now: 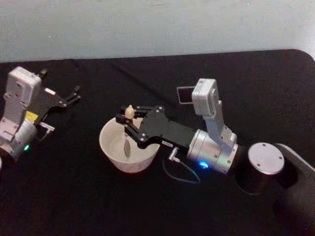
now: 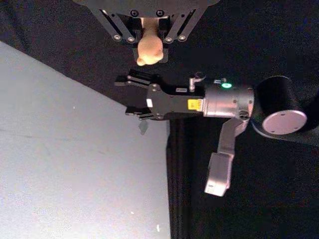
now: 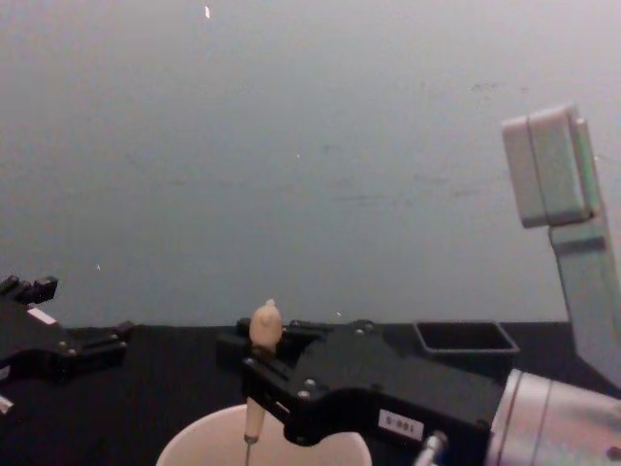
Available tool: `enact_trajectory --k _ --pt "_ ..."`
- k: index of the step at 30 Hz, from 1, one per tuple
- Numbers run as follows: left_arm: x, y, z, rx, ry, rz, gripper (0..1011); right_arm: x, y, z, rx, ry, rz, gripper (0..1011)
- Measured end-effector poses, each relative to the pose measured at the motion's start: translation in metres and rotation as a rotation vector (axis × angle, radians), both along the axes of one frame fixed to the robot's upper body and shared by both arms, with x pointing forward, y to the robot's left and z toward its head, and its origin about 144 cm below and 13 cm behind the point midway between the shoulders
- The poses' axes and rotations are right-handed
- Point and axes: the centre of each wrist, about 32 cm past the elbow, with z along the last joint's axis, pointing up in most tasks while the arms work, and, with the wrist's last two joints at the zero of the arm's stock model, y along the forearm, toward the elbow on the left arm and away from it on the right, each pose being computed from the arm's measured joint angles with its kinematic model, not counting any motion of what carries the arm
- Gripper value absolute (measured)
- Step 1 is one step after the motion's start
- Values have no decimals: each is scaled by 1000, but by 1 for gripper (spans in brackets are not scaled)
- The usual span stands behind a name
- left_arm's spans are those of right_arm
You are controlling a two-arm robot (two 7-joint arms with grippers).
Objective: Pick up the stirring spoon with one hand, stir inside the cup, then place it back in its original position.
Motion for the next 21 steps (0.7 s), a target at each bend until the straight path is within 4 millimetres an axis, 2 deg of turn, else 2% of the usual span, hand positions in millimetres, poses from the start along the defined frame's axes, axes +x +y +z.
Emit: enact_trajectory --k 11,21 --pt "0 0 0 0 0 0 1001 11 -3 1 -8 -11 -54 161" --pt "0 0 0 0 0 0 1001 10 -15 3 -23 -7 -103 161"
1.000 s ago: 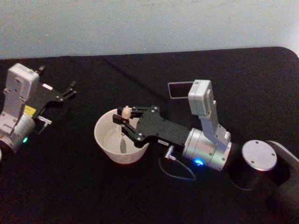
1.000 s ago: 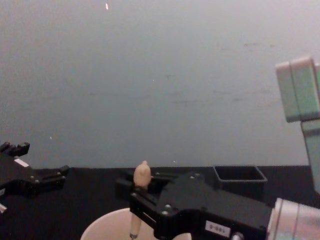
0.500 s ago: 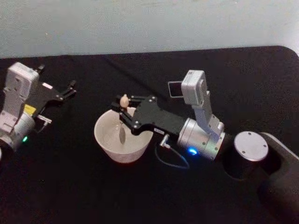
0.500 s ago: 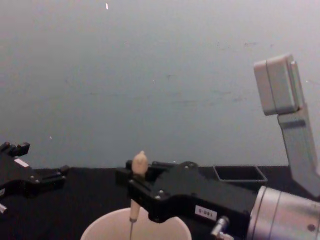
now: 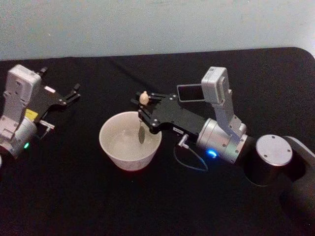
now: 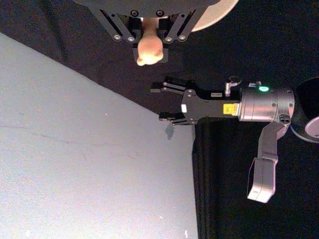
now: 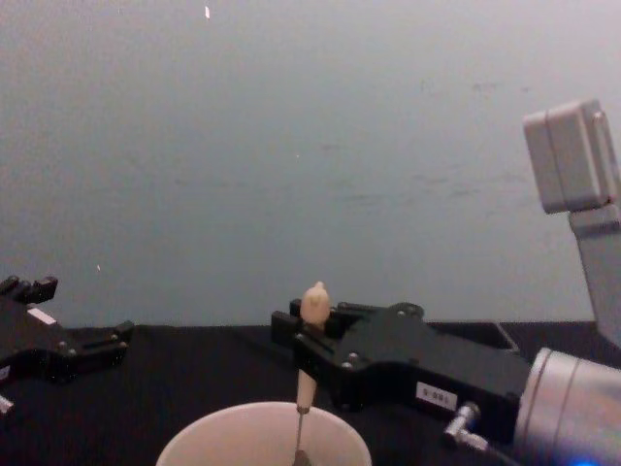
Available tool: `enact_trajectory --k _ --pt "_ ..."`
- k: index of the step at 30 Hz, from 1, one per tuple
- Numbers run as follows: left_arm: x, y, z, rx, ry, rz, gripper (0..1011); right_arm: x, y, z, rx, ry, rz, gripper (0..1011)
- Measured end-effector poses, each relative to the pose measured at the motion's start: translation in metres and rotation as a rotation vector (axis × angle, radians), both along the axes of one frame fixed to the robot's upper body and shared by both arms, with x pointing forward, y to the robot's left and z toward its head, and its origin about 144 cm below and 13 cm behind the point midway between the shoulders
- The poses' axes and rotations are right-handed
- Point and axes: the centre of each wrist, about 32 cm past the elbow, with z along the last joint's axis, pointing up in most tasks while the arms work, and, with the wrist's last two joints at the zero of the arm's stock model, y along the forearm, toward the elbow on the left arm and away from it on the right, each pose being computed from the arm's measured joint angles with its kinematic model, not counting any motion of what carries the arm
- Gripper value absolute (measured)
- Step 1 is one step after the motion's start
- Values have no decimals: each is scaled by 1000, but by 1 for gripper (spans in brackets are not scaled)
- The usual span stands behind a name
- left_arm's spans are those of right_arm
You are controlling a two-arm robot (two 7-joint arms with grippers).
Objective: Pick up the stirring spoon with one hand, stir inside the cup, then place it back in its original position.
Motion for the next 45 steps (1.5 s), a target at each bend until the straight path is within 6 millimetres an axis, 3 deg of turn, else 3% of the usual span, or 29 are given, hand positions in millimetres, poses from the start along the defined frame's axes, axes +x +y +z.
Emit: enact_trajectory --k 19,31,45 --pt "0 0 0 0 0 0 1001 -22 -11 2 9 27 32 161" --pt "0 0 0 0 0 0 1001 -28 -3 0 3 44 84 161" --pt "0 0 0 0 0 0 1001 -20 11 1 13 31 100 161"
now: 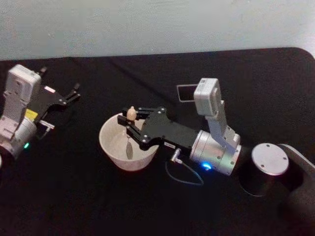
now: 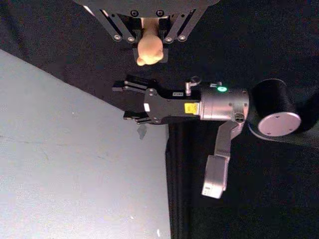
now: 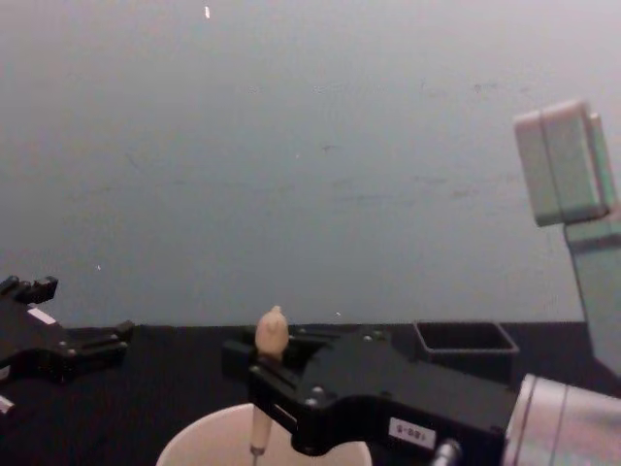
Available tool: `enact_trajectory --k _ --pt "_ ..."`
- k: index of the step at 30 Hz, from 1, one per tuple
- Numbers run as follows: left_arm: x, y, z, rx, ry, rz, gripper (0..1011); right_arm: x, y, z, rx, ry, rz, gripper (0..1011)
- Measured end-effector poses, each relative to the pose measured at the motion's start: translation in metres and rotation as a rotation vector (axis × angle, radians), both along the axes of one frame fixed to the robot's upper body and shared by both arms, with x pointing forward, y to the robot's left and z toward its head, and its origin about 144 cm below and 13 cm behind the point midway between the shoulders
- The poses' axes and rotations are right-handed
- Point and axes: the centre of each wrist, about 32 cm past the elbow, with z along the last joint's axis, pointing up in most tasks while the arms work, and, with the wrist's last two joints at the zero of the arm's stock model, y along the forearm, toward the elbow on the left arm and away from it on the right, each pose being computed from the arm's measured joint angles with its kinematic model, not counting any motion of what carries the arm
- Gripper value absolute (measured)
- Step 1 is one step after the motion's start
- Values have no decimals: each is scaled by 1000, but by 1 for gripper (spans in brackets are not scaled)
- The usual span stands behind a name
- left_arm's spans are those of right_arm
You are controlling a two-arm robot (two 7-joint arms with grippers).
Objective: Pick up the stirring spoon with one hand, stir inside the cup, then place it back in its original position.
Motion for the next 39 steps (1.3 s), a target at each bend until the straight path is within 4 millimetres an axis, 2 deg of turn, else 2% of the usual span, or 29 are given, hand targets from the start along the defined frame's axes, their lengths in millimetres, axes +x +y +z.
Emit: enact_trajectory --k 10,21,39 --pt "0 0 0 0 0 0 1001 10 5 -4 -6 -2 -44 161" --pt "0 0 0 0 0 0 1001 16 -2 -2 -8 -13 -92 161" --pt "0 0 0 0 0 0 1001 5 -20 2 -8 -16 -95 161"
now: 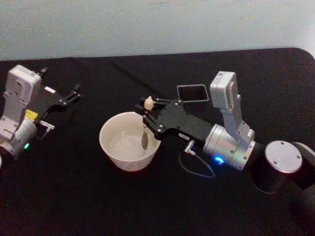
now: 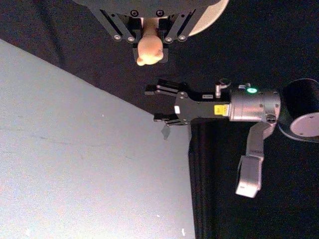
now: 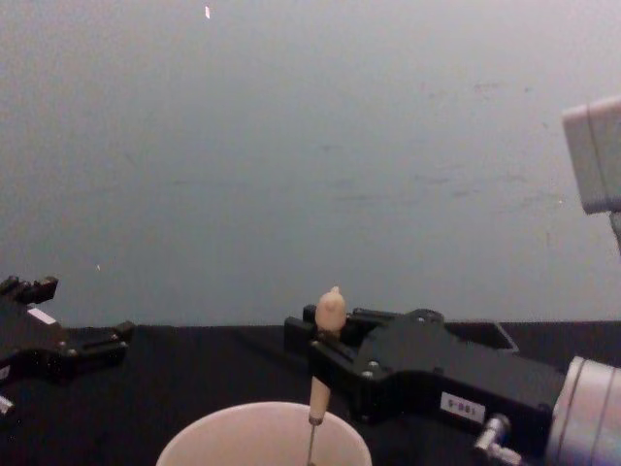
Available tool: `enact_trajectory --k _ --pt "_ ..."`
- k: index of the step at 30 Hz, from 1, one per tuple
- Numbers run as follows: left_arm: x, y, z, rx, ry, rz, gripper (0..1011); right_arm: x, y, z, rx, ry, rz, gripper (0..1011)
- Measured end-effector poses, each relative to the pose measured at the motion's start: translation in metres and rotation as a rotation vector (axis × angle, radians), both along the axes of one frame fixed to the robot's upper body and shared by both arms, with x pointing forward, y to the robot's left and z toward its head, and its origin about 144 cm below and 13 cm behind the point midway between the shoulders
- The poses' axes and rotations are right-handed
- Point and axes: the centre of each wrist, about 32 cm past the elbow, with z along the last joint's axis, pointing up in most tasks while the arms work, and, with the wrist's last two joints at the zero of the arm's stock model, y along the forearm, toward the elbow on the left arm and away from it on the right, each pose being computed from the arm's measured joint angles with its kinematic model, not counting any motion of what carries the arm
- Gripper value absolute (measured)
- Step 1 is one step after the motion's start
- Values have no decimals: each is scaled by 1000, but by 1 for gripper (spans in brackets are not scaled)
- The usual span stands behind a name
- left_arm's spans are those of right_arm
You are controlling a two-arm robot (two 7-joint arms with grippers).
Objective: Pick up the stirring spoon with one hand, stir inside the cup, then place it back in its original position.
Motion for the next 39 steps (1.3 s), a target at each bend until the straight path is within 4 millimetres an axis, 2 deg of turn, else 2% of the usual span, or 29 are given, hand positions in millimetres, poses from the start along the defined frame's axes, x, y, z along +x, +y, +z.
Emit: enact_trajectory --k 7,20,39 --pt "0 0 0 0 0 0 1001 -5 -1 2 0 2 23 161" --pt "0 0 0 0 0 0 1002 -9 11 1 1 10 73 161" --pt "0 0 0 0 0 0 1001 6 30 -2 17 2 56 161"
